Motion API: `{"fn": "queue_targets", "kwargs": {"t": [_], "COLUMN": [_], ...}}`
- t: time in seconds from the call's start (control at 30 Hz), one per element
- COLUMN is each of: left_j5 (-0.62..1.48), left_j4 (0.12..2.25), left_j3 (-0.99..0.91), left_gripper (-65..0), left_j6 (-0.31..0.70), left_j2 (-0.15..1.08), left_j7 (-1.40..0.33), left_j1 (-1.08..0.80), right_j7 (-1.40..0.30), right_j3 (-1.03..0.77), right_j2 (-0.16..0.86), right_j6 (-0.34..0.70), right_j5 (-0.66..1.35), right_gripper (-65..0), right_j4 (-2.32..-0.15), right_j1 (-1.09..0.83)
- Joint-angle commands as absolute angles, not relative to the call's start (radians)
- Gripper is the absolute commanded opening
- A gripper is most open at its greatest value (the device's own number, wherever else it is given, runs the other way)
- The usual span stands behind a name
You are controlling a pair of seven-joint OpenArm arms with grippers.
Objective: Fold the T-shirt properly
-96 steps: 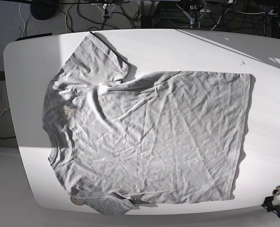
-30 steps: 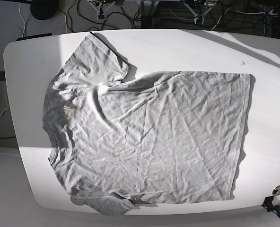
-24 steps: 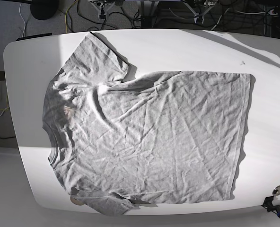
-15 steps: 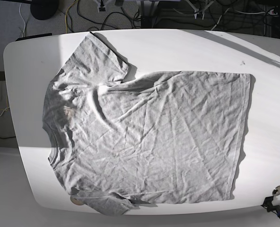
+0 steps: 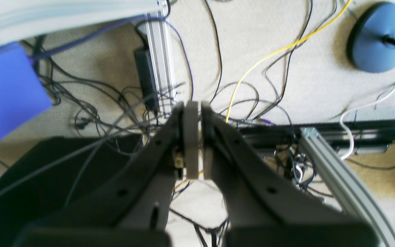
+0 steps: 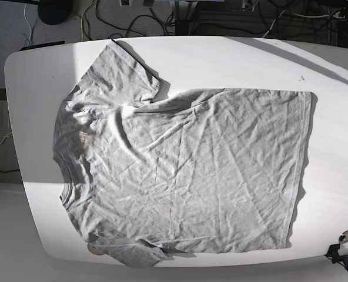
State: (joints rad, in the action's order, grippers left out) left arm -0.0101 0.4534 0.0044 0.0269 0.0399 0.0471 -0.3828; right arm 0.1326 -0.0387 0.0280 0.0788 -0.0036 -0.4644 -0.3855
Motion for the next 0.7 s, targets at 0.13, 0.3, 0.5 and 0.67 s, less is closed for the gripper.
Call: {"fn": "queue_targets", "kwargs": {"t": [0.13, 0.3, 0.5, 0.67], "left_j5": [-0.010, -0.008, -0.008, -0.008], "left_j4": [0.584, 0.710, 0.905, 1.049], "left_j3": [0.002, 0.002, 0.001, 0.001], "left_gripper": [-59.3, -59.3, -59.3, -59.3], "left_j6": [0.030, 0.030, 0.030, 0.030], "left_j2": [0.045, 0.070, 0.071, 0.073], "left_j7": [0.050, 0.050, 0.050, 0.048], "left_j1": [-0.498, -0.587, -0.716, -0.825], "right_j7": [0.137, 0.136, 0.136, 0.136], "right_j3": [-0.041, -0.041, -0.041, -0.041], "right_j2": [0.035, 0.035, 0.050, 0.050], "right_j6": [0.081, 0.081, 0.081, 0.081], "right_j5": [-0.008, -0.008, -0.005, -0.004], "right_gripper": [-63.6, -63.6, -63.6, -63.6], "right_j4": [-0.641, -0.785, -0.961, -1.099], "right_j1": [-0.524, -0.630, -0.756, -0.858]}}
